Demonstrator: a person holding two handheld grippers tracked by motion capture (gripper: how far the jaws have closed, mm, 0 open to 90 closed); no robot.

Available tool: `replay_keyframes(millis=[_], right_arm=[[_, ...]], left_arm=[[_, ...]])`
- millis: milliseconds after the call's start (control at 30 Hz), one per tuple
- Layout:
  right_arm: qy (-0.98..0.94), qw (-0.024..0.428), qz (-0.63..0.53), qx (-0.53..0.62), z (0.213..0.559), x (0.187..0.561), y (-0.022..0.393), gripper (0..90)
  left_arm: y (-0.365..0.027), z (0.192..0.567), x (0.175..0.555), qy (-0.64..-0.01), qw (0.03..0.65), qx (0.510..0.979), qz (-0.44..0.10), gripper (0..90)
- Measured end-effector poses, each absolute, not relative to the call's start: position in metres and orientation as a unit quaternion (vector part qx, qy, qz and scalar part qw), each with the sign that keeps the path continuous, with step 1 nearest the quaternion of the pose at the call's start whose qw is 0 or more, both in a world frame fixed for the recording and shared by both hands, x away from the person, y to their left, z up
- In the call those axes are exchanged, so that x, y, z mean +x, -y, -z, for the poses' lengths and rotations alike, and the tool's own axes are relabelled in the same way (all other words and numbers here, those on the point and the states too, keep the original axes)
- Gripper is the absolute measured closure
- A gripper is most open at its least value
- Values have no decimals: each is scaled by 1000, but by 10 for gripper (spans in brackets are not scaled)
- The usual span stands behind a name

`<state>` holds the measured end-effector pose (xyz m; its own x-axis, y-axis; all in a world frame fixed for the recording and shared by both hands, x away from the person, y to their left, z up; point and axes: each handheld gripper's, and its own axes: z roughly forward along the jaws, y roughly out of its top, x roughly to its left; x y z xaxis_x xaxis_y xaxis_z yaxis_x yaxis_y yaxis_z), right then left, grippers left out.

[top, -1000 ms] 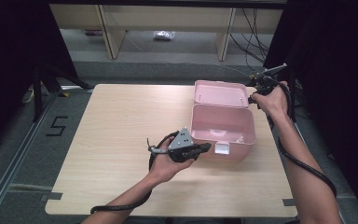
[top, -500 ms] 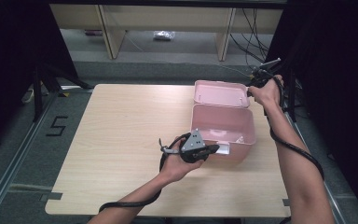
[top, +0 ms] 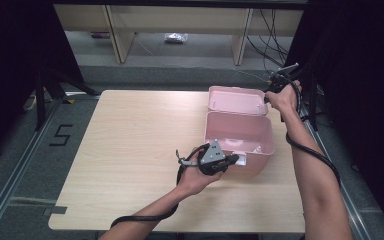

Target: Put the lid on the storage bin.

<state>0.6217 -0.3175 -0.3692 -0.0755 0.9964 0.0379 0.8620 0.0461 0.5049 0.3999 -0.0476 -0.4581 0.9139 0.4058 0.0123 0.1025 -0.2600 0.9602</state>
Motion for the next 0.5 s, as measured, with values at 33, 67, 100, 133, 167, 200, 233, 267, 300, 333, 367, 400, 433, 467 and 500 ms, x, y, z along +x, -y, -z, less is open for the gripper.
replay_keyframes(millis=[33,67,100,133,167,200,233,267,300,333,367,400,433,467,500], right_arm=[[-700,158,-203,666,370,622,316,743],[-704,162,-199,662,370,624,317,743],[-695,160,-203,671,371,624,315,742],[-705,164,-199,661,371,626,317,743],[-694,155,-199,675,371,626,314,742],[-703,165,-198,662,372,627,316,740],[-702,158,-198,665,373,628,316,739],[-700,161,-198,667,374,628,316,739],[-691,154,-199,678,374,629,314,739],[-701,161,-198,666,375,630,316,740],[-700,164,-198,666,375,630,315,741],[-699,164,-197,668,376,631,315,741],[-691,162,-199,676,376,631,313,741],[-703,170,-197,662,377,632,316,742],[-703,170,-194,663,377,633,316,743]], left_arm=[[47,457,400,-164,584,784,-133,898],[47,457,400,-164,585,783,-135,898],[47,458,401,-165,587,781,-135,898],[47,457,401,-166,586,782,-134,898],[47,457,401,-165,586,781,-136,898],[48,458,401,-165,587,781,-136,898],[48,458,401,-165,586,781,-136,898],[48,458,401,-165,586,782,-135,898],[49,459,401,-166,584,783,-134,898],[50,459,401,-163,585,783,-134,898],[50,460,401,-163,584,784,-134,898],[51,460,401,-164,583,785,-132,898],[51,461,400,-164,584,784,-132,898],[52,461,400,-165,585,784,-131,898],[52,461,400,-162,581,786,-132,898]])
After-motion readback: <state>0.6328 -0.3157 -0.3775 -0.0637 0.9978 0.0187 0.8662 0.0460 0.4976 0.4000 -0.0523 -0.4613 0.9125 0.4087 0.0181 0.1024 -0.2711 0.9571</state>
